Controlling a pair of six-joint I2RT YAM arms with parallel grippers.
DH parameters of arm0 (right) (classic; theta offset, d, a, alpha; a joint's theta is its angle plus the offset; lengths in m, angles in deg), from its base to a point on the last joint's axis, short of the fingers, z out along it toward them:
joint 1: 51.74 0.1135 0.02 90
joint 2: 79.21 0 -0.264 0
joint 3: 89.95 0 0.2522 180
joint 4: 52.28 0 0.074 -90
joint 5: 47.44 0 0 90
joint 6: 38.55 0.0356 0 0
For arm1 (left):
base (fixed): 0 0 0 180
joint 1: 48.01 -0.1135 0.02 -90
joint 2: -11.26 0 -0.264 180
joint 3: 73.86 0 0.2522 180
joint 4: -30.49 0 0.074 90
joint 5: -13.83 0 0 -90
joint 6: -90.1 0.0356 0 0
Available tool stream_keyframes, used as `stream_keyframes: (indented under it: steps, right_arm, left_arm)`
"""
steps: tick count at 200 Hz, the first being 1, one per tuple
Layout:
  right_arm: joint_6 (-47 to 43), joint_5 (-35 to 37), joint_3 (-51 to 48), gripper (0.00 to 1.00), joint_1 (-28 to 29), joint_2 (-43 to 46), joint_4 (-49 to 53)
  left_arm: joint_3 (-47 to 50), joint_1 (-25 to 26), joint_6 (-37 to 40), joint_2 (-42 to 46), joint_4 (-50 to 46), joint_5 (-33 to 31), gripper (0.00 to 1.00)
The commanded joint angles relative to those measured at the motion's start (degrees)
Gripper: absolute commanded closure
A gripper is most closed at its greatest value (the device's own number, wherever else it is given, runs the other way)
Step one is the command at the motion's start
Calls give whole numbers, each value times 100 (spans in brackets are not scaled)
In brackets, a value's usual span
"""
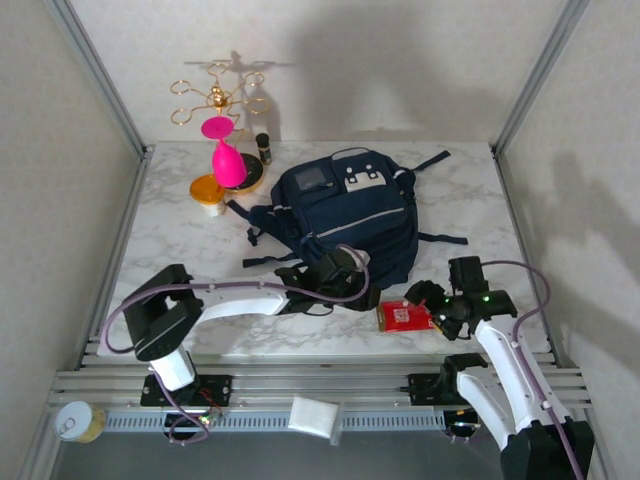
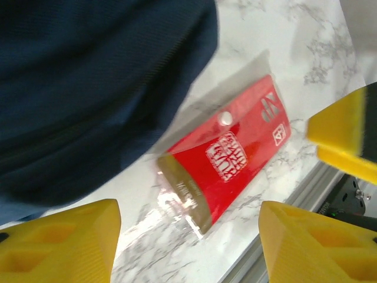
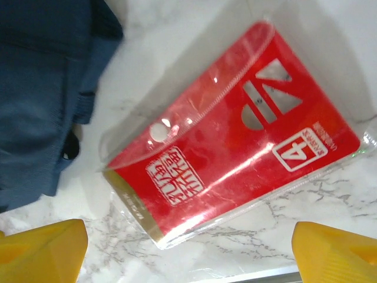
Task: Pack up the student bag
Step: Rotate the loose stationery at the bottom-right of the table.
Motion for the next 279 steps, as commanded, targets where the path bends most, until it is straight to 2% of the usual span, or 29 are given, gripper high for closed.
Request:
stream_keyframes:
  steps: [1, 31, 56, 82, 104, 136, 155, 173, 202, 231, 279]
  right_arm:
    - [641, 142, -339, 10, 158, -64, -202]
    - [1055, 104, -876, 8, 155, 25, -677]
    - [1121, 65, -1088, 8, 156, -260, -1223]
    - [894, 310, -908, 8, 94, -608, -1641]
    - [527, -102, -876, 11, -321, -909, -2141]
    - [-76, -438, -606, 16, -623, -1272, -2760]
    - [-336, -772, -478, 19, -830, -1548, -2832]
    - [-585, -783, -345, 20, -998, -1609, -2694]
    - [-867, -1148, -225, 21, -1335, -1605, -2794]
    - [-1088, -1133, -97, 22, -1525, -1741, -2601]
    - [-1408, -1383, 155, 24, -1677, -1894, -2577]
  left_arm:
    - [-305, 70, 36, -400, 426, 180, 40]
    - [-323, 57, -287, -682, 686, -148, 44]
    - [-280, 31, -562, -779, 909, -269, 45]
    - [-438, 33, -706, -1068, 889, -266, 49]
    - [-498, 47, -739, -1288, 1099, -120, 51]
    - [-696, 140, -673, -1742, 1122, 96, 52]
    - [-870, 170, -731, -1997, 870, -2, 53]
    - [-848, 180, -851, -2035, 757, -210, 55]
    - [-854, 251, -1073, -2084, 566, -144, 55]
    - [-906, 354, -1139, -2074, 148, -288, 56]
    - [-813, 408, -1523, -1774, 178, -245, 56]
